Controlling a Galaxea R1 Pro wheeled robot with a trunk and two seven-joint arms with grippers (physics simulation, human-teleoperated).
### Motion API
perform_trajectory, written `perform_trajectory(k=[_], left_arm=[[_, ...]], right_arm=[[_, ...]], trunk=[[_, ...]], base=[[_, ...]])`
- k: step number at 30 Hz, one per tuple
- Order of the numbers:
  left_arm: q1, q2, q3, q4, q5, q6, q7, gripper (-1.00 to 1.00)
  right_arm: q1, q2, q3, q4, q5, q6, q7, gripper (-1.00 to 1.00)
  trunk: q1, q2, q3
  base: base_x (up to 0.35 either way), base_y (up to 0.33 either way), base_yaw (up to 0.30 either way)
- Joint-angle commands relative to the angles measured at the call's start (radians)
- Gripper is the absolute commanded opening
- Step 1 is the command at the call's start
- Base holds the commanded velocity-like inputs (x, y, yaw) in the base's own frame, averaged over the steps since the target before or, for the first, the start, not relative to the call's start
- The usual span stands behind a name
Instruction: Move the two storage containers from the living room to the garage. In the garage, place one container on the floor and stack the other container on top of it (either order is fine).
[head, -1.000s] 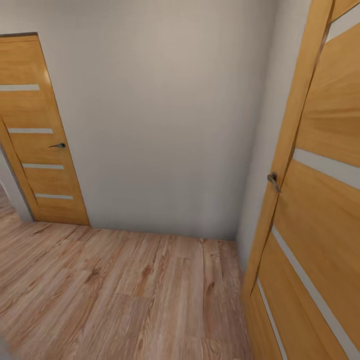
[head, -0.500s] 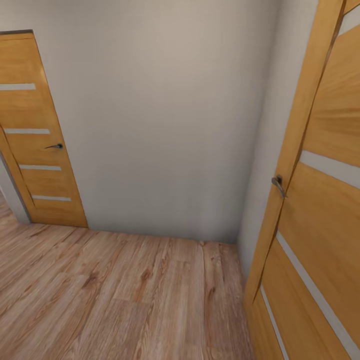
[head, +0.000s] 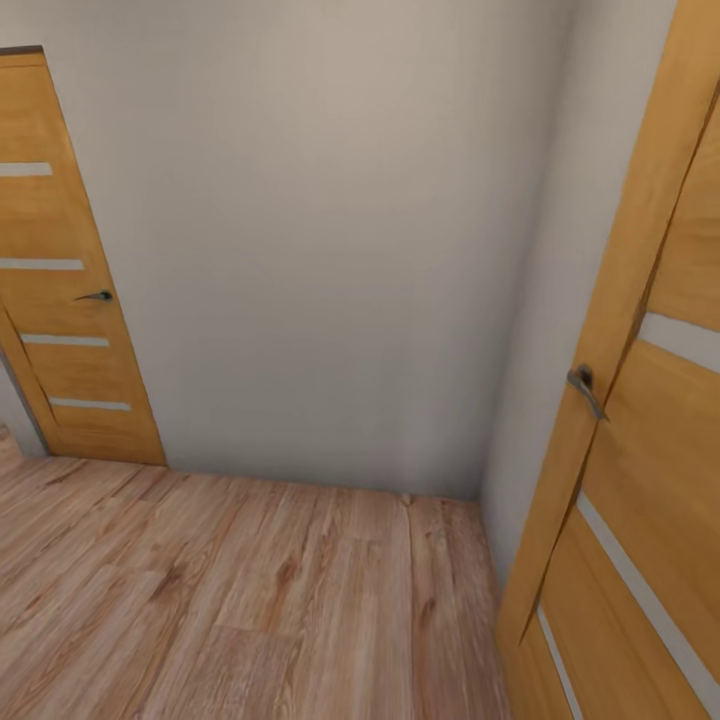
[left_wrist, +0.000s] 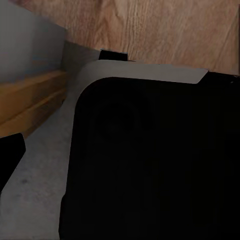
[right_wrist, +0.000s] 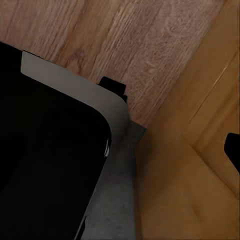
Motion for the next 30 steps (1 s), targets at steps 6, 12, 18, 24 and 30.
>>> perform_trajectory(k=[6, 12, 18, 24, 30], left_arm=[[0.0, 0.0, 0.001, 0.0, 0.006, -0.002, 0.001, 1.0], [0.0, 0.0, 0.001, 0.0, 0.006, -0.002, 0.001, 1.0], [0.0, 0.0, 0.001, 0.0, 0.006, -0.002, 0.001, 1.0], [0.0, 0.0, 0.001, 0.001, 0.007, -0.001, 0.001, 1.0], [0.0, 0.001, 0.001, 0.001, 0.007, -0.001, 0.001, 1.0]], right_arm=[[-0.001, 0.0, 0.007, 0.003, -0.011, -0.005, 0.006, 1.0], [-0.001, 0.001, 0.007, 0.003, -0.011, -0.005, 0.006, 1.0], [-0.001, 0.0, 0.007, 0.003, -0.011, -0.005, 0.006, 1.0], [-0.001, 0.001, 0.007, 0.003, -0.011, -0.005, 0.006, 1.0], [-0.001, 0.0, 0.007, 0.003, -0.011, -0.005, 0.006, 1.0]], trunk=[[0.001, 0.0, -0.001], [0.001, 0.0, -0.001], [0.001, 0.0, -0.001], [0.001, 0.0, -0.001], [0.001, 0.0, -0.001]], base=[[0.321, 0.0, 0.0], [0.16, 0.0, 0.0], [0.018, 0.0, 0.0], [0.055, 0.0, 0.0], [0.258, 0.0, 0.0]])
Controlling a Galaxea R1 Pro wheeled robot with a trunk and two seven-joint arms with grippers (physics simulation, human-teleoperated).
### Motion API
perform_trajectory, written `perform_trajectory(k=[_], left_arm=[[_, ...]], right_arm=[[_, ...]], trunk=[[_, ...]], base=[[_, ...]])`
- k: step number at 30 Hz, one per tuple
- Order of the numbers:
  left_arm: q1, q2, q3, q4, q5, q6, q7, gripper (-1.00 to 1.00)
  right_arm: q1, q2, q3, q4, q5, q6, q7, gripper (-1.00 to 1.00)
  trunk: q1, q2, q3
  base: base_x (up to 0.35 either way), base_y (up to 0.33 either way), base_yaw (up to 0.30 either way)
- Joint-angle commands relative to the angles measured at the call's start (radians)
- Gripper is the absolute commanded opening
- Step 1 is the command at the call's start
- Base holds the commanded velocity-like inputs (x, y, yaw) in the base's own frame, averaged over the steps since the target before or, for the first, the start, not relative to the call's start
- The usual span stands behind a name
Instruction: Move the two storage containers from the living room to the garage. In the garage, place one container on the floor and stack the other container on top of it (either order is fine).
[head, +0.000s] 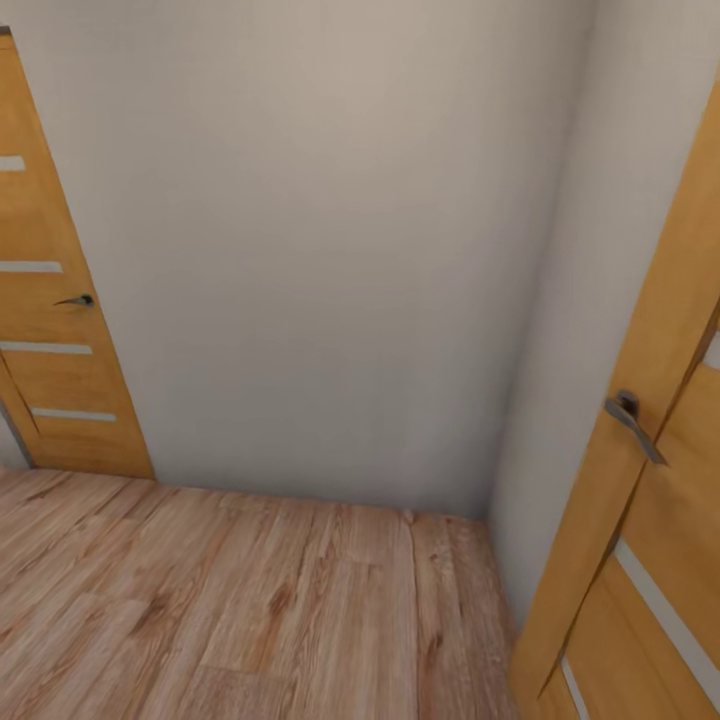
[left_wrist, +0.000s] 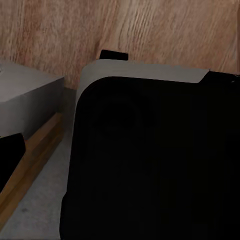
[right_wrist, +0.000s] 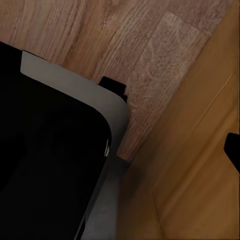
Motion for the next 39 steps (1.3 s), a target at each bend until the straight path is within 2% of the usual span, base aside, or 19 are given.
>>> perform_trajectory(k=[1, 39], left_arm=[[0.0, 0.0, 0.001, 0.0, 0.007, -0.001, 0.001, 1.0], [0.0, 0.0, 0.002, -0.002, 0.007, -0.001, 0.001, 1.0]], right_arm=[[-0.001, 0.0, 0.007, 0.003, -0.011, -0.005, 0.006, 1.0], [-0.001, 0.001, 0.007, 0.003, -0.011, -0.005, 0.005, 1.0]], trunk=[[0.0, 0.0, -0.001], [0.0, 0.0, -0.001]], base=[[0.292, 0.0, 0.0], [0.271, 0.0, 0.0]])
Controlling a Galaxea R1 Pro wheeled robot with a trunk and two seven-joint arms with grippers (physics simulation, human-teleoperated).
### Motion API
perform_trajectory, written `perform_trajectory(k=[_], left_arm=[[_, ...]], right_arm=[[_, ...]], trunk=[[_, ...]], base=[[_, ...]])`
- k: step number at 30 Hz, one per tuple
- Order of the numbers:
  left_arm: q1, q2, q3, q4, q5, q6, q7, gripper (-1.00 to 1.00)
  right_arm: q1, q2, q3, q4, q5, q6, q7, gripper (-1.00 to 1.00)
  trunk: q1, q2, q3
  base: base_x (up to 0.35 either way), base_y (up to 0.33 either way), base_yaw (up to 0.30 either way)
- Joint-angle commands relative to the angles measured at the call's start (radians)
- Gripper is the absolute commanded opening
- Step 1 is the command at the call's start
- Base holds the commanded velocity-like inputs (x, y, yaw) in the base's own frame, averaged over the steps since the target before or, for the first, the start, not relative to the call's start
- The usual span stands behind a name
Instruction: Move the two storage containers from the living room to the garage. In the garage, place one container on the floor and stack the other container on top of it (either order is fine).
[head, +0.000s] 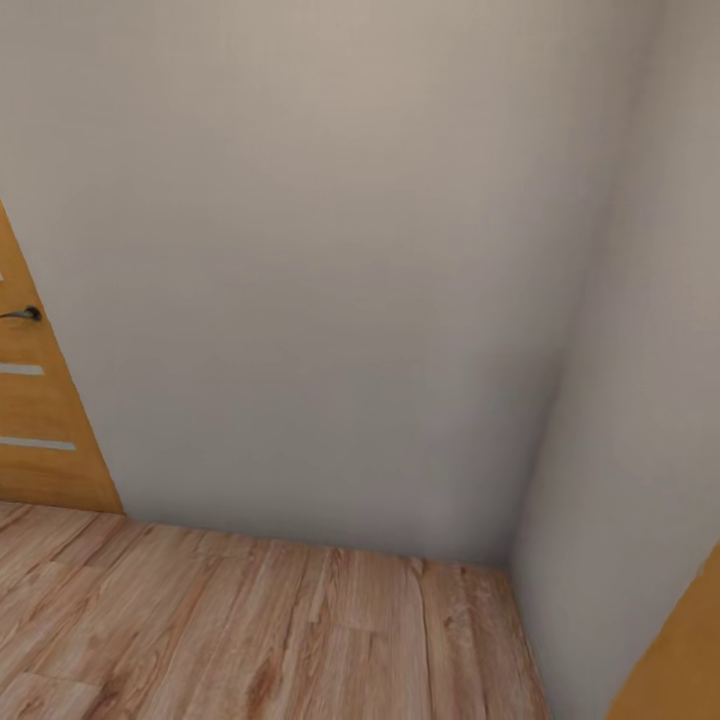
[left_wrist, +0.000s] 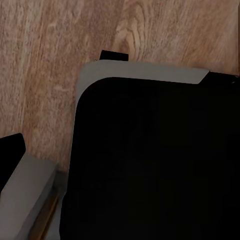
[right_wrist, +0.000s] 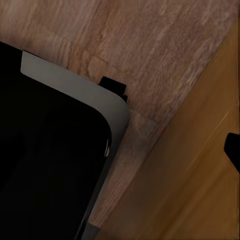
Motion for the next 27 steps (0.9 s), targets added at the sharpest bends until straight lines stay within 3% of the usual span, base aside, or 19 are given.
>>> perform_trajectory(k=[1, 27], left_arm=[[0.0, 0.0, 0.001, 0.0, 0.007, -0.001, 0.001, 1.0], [0.0, -0.002, 0.001, 0.0, 0.007, -0.001, 0.001, 1.0]], right_arm=[[-0.001, 0.0, 0.007, 0.003, -0.011, -0.006, 0.006, 1.0], [-0.001, 0.0, 0.007, 0.003, -0.009, -0.006, 0.006, 1.0]], trunk=[[0.0, 0.0, -0.001], [0.0, 0.0, -0.001]], base=[[0.124, 0.0, 0.103], [0.009, 0.0, 0.252]])
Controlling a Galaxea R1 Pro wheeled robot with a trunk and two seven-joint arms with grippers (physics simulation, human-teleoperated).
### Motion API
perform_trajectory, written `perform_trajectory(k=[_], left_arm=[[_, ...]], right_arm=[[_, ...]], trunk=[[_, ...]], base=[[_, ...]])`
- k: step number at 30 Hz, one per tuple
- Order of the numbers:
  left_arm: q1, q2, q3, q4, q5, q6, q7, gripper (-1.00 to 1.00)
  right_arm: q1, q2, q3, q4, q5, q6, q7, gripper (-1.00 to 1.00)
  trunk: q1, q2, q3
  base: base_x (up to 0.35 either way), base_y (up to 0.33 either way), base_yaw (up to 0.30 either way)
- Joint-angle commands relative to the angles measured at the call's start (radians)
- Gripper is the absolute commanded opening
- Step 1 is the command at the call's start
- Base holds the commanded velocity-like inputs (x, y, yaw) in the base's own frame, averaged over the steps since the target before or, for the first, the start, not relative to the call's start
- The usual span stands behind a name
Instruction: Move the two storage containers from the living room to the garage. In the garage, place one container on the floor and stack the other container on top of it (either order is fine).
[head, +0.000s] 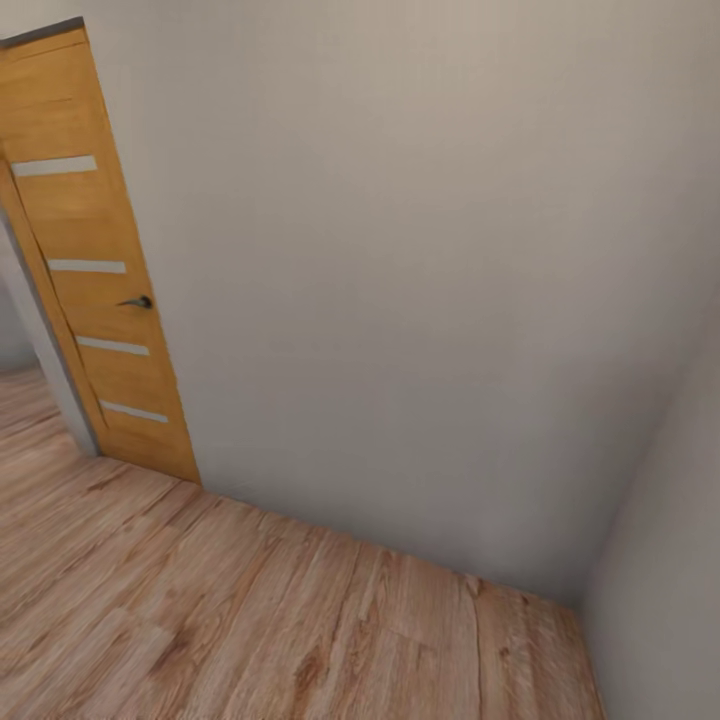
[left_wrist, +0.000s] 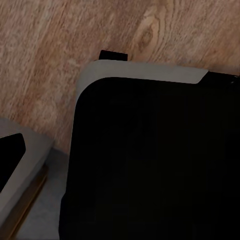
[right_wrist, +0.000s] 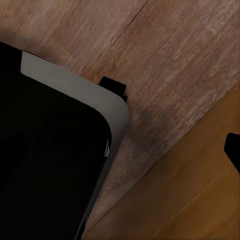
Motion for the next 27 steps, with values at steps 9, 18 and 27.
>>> perform_trajectory(k=[9, 18, 27], left_arm=[[0.0, 0.001, 0.001, 0.0, 0.007, -0.001, 0.001, 1.0], [0.0, 0.001, 0.001, 0.0, 0.007, -0.001, 0.001, 1.0], [0.0, 0.002, 0.001, 0.0, 0.007, -0.001, 0.001, 1.0]], right_arm=[[-0.001, 0.0, 0.007, 0.003, -0.012, -0.006, 0.005, 1.0], [-0.001, 0.001, 0.007, 0.003, -0.012, -0.007, 0.005, 1.0], [-0.001, 0.002, 0.007, 0.003, -0.012, -0.002, 0.005, 1.0]], trunk=[[0.0, -0.001, -0.001], [0.0, -0.001, -0.001], [0.0, -0.001, -0.001]], base=[[0.0, 0.0, 0.032], [0.0, 0.0, 0.0], [0.194, 0.0, 0.0]])
